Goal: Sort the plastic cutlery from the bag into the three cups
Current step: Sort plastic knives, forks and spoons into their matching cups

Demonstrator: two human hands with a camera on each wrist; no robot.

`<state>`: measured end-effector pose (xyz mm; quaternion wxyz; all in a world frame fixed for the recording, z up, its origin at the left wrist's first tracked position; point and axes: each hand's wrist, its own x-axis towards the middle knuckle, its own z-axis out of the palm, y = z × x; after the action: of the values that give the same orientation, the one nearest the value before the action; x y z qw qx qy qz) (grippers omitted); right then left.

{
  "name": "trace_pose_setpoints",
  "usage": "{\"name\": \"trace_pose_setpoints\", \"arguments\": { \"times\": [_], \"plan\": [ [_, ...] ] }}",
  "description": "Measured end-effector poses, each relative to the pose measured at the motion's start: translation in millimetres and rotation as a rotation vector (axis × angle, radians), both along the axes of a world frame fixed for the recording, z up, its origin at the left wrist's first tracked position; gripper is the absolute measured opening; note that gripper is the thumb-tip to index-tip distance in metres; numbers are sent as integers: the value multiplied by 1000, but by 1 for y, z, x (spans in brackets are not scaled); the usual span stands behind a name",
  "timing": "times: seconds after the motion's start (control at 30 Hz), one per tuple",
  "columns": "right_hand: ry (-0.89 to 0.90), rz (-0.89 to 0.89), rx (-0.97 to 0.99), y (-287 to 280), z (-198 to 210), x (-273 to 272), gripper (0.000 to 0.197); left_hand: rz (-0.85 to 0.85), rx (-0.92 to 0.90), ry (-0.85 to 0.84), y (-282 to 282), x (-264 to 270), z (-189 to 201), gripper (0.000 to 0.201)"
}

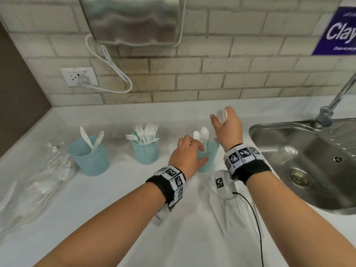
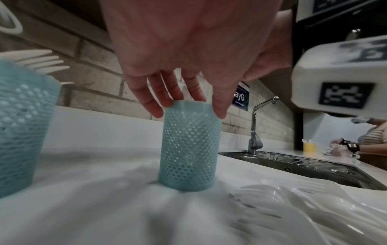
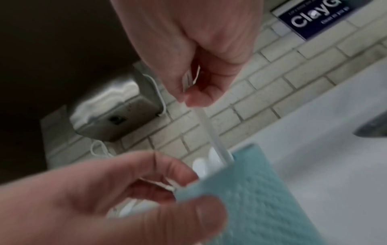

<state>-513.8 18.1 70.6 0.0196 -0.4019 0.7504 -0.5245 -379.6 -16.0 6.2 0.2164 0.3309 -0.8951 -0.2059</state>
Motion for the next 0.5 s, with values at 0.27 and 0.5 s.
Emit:
{"name": "trace_pose_setpoints", "arguments": {
  "times": [0.27, 0.5],
  "plan": [
    [-308, 103, 142, 23, -36, -7, 36, 81, 152, 147, 2, -9, -10, 22],
    [-302, 20, 189, 80, -46, -10, 23, 121, 59, 102, 26, 8, -4, 44]
  ]
}}
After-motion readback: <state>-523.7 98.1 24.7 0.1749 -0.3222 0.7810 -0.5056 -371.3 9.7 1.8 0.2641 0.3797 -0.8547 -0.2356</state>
